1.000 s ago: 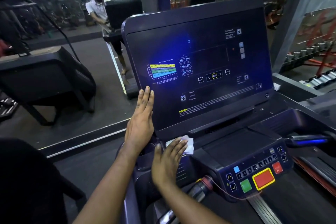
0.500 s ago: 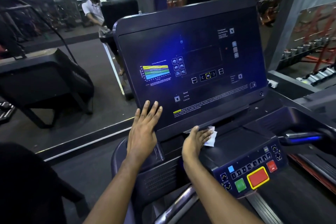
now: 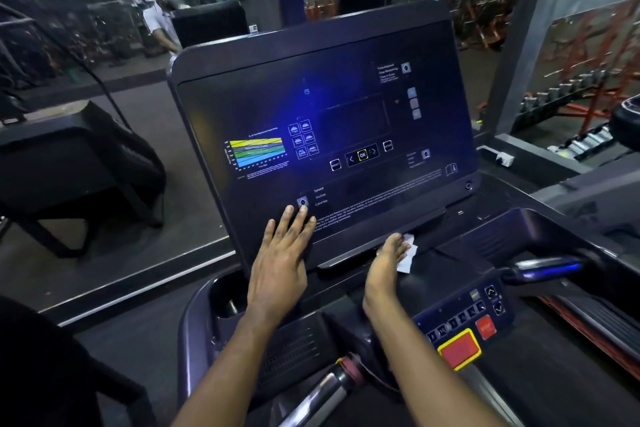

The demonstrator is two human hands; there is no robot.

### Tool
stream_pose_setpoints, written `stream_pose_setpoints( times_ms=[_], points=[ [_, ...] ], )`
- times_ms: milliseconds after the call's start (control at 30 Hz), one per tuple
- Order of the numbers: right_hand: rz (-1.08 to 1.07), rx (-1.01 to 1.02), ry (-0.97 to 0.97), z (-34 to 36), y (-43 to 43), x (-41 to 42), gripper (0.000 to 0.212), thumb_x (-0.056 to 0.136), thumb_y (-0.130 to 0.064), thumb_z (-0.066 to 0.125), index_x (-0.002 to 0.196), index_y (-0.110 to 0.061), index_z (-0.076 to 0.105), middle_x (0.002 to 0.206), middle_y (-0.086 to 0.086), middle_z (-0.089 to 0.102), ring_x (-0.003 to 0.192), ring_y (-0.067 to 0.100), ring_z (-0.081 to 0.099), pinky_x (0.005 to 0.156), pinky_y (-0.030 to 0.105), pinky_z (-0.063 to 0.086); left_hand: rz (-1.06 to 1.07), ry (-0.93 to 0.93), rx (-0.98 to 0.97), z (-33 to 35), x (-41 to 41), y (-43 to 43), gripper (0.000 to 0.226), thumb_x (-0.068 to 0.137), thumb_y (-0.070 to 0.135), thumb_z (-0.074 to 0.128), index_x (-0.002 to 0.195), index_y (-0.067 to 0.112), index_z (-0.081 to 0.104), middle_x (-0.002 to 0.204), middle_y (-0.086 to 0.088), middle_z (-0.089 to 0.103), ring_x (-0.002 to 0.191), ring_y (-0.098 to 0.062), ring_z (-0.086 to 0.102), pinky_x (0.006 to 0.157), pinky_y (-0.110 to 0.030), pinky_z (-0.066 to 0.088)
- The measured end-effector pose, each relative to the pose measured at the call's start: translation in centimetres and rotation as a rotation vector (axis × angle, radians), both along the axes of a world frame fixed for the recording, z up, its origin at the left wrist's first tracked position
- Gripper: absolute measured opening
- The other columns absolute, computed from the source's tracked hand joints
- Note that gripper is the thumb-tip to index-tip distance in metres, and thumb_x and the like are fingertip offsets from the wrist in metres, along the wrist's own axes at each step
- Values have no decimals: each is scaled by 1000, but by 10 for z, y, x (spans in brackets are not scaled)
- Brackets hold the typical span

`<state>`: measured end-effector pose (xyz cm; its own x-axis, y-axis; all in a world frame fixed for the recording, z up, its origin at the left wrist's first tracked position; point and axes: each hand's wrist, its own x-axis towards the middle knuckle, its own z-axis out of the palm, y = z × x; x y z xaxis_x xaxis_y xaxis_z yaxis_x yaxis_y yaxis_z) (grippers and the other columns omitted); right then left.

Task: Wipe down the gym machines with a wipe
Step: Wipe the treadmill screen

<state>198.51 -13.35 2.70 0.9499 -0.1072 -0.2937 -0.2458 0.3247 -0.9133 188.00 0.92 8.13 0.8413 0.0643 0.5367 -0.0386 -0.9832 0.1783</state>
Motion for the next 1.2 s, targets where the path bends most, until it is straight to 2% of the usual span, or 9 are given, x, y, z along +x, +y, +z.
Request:
stream_pose_setpoints(
  times_ms=[167,233,300,433,567,700,867,1100,1200],
  points=[
    [-74,137,-74,9,-47,53,59,108,-48,32,160,-26,14,163,-14,21,149,6,22,123,29,11,-9,37,-26,-11,11,-24,70,82,4,44,150,18,48,162,3,34,155,-15,16,126,-39,12],
    [-28,136,-86,-8,-51,59,54,96,-63,43,143,-37,35,130,-23,39,123,1,39,122,33,15,-7,41,-43,-17,18,-38,65,84,6,43,148,17,51,161,1,38,154,-17,20,126,-40,13],
    [67,39,-70,-23,-49,50,68,88,-76,44,143,-37,34,131,-18,35,131,6,37,126,42,14,-5,58,-38,-21,26,-51,62,87,9,40,147,17,53,160,1,39,154,-18,21,125,-40,13],
    [110,-37,-50,0,-69,62,62,111,-40,21,160,-9,0,168,1,-8,155,16,-9,126,38,-3,0,102,-14,-25,43,-74,64,84,4,48,145,21,54,161,3,36,154,-16,18,126,-36,7],
    [48,-16,46,11,-103,109,98,84,-74,33,160,-15,21,169,3,10,156,14,4,126,39,2,34,121,-17,-28,53,-92,67,82,0,50,145,24,55,163,3,33,154,-15,14,126,-35,3],
    [191,-6,1,0,-106,100,122,61,-86,31,162,-20,14,170,-6,4,155,7,1,127,42,5,86,119,-21,-36,63,-109,67,79,3,47,141,27,60,161,0,35,153,-17,15,126,-34,2],
    [183,-149,-23,4,-129,140,74,106,-56,25,162,-13,1,169,5,-11,155,18,-12,126,42,-5,131,131,-46,-45,66,-117,71,83,-4,60,145,31,54,166,3,24,156,-11,-1,127,-39,6],
    [256,-281,-132,1,-157,151,67,109,-49,22,161,-17,-3,169,-3,-11,155,13,-13,126,38,-5,227,155,-47,-45,71,-137,62,86,3,62,144,24,56,166,0,22,157,-17,6,126,-45,15],
    [300,-255,-76,9,-178,168,75,103,-65,21,161,-18,15,169,-2,11,155,15,10,126,39,8,216,164,11,-44,84,-153,65,90,8,61,151,23,47,168,0,16,157,-16,5,126,-43,9]
  ],
)
